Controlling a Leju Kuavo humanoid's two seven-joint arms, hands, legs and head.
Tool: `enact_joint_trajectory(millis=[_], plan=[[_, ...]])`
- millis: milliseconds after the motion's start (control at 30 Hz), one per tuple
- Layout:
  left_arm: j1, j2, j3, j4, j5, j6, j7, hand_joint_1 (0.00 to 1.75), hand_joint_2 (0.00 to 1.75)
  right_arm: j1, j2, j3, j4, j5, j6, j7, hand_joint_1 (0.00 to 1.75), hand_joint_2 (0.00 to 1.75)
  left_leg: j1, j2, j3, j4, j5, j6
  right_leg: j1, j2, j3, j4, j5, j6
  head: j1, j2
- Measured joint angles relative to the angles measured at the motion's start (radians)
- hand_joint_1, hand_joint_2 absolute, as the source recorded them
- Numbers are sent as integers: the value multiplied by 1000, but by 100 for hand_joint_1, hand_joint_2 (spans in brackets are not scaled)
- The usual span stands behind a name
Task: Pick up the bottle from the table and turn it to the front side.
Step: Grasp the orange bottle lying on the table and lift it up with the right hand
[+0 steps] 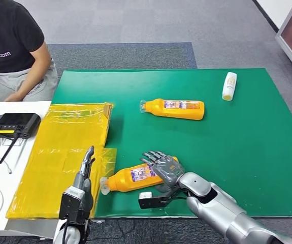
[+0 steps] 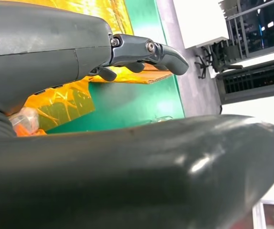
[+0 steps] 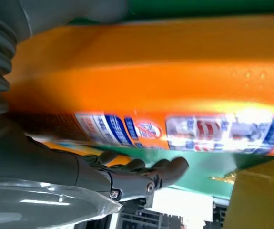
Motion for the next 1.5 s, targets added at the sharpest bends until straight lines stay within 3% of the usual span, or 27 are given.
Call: enact_joint_trajectory(millis=[533,800,1000,1233,1500], plan=[[-1,0,17,0,14,26,-5,0,0,-8,25,4,84,-8,-84,-7,175,175,0,0,0,0,5,0,0,0,2,-3,4,2,0,0],[-3,-4,32,0,19,33,-12,0,0,36,46,-35,103,-27,-205,-19,175,175,0,0,-1,0,6,2,0,0,2,-4,5,2,0,0],[-2,-16,47,-39,99,29,-94,0,0,188,97,-205,-10,-257,-345,-161,175,175,0,-1,-5,0,5,1,1,-1,-1,-4,4,2,0,0],[18,-29,48,-126,163,33,-200,0,0,335,160,-377,-178,-385,-340,-249,175,175,0,-1,-15,0,5,1,1,-2,-11,-4,3,3,0,0],[28,-28,36,-158,172,58,-178,0,0,407,199,-465,-275,-495,-305,-314,175,175,0,-1,-18,0,4,2,0,-2,-14,-4,2,4,0,0]])
